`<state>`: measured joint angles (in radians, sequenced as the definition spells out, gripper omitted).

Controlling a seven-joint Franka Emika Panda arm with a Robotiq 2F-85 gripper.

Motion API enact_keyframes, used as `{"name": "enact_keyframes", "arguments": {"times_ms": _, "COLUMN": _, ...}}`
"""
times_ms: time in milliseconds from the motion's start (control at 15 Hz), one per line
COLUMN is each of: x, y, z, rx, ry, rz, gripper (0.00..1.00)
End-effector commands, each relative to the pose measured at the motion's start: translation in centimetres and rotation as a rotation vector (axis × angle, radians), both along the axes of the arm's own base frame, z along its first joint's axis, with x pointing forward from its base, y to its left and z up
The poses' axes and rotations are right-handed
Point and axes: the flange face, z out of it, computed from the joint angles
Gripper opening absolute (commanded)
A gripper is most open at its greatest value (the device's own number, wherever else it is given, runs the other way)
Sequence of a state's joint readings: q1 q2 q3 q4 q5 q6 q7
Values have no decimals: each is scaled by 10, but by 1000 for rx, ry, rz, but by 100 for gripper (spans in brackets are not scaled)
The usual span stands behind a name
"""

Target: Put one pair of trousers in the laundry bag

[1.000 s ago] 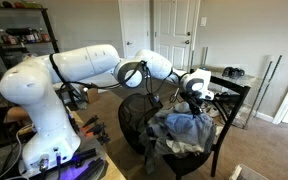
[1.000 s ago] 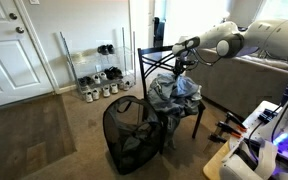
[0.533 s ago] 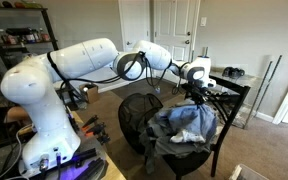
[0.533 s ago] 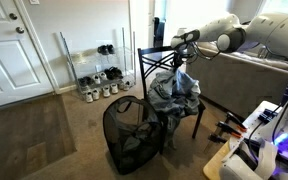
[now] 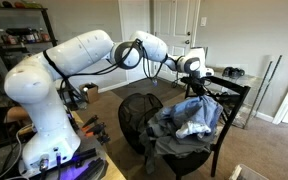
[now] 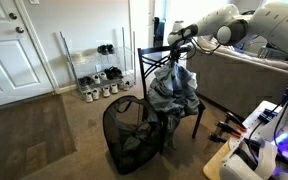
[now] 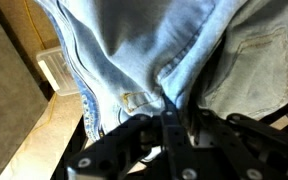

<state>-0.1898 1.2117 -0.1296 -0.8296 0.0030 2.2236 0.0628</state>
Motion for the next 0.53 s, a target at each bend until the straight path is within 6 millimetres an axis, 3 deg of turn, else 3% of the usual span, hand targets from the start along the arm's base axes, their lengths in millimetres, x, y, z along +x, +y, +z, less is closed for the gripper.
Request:
{"name": "enact_keyframes", "arguments": {"times_ms": 0, "x": -11, "y": 3, "z": 22, "rx": -50, "ry": -34, "rz": 34, "gripper": 4}}
{"name": "enact_keyframes", "arguments": {"times_ms": 67, "x": -1, "y": 2, "z": 4, "rx": -18, "ry": -28, "rz": 9, "gripper": 15}}
{"name": "enact_keyframes", "arguments": {"times_ms": 467, "x": -6, "y": 4, "z": 7, "rx": -26, "ry": -26, "rz": 12, "gripper": 15}}
